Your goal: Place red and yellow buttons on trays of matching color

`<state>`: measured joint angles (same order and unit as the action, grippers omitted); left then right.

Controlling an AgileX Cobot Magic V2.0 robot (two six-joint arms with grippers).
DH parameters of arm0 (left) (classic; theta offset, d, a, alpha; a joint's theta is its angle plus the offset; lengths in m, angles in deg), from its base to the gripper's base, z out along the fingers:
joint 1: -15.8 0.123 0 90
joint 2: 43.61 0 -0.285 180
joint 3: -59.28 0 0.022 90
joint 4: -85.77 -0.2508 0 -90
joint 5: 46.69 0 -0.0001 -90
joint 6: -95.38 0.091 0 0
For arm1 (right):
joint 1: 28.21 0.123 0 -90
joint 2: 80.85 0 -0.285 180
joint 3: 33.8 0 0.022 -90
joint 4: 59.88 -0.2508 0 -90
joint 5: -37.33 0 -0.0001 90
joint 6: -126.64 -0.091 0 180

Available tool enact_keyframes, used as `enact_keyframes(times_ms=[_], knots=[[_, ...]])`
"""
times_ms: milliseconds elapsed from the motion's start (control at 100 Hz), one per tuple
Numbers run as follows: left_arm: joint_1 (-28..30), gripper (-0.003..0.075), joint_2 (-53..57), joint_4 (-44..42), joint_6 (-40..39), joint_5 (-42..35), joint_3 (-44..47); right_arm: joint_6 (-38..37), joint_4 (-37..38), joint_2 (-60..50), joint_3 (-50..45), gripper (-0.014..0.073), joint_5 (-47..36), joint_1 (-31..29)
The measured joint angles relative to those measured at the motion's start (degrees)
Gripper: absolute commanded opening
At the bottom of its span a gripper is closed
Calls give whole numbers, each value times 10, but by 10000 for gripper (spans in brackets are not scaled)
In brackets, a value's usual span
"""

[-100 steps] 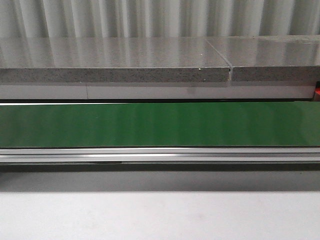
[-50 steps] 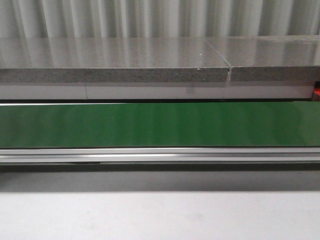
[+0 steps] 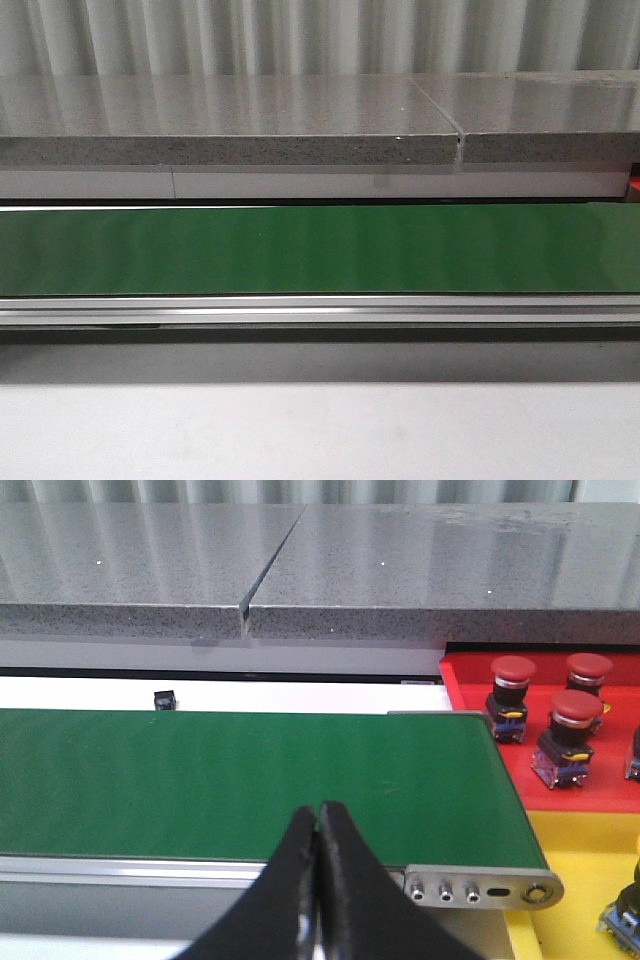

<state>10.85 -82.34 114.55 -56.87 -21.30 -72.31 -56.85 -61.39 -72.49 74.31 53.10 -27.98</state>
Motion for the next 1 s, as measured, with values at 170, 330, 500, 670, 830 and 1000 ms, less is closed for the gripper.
enact_keyframes(times_ms=[170, 330, 500, 670, 830, 1000], knots=[[0, -20, 0, 0, 0, 0, 0, -4, 1, -11, -51, -67, -25, 0], [0, -20, 0, 0, 0, 0, 0, -9, 1, -11, -68, -67, -58, 0], [0, -20, 0, 0, 0, 0, 0, -10, 1, -11, -68, -67, -72, 0], [0, -20, 0, 0, 0, 0, 0, -10, 1, -11, -68, -67, -74, 0], [0, -20, 0, 0, 0, 0, 0, -10, 1, -11, -68, -67, -76, 0], [0, -20, 0, 0, 0, 0, 0, -11, 1, -11, -68, -67, -76, 0]])
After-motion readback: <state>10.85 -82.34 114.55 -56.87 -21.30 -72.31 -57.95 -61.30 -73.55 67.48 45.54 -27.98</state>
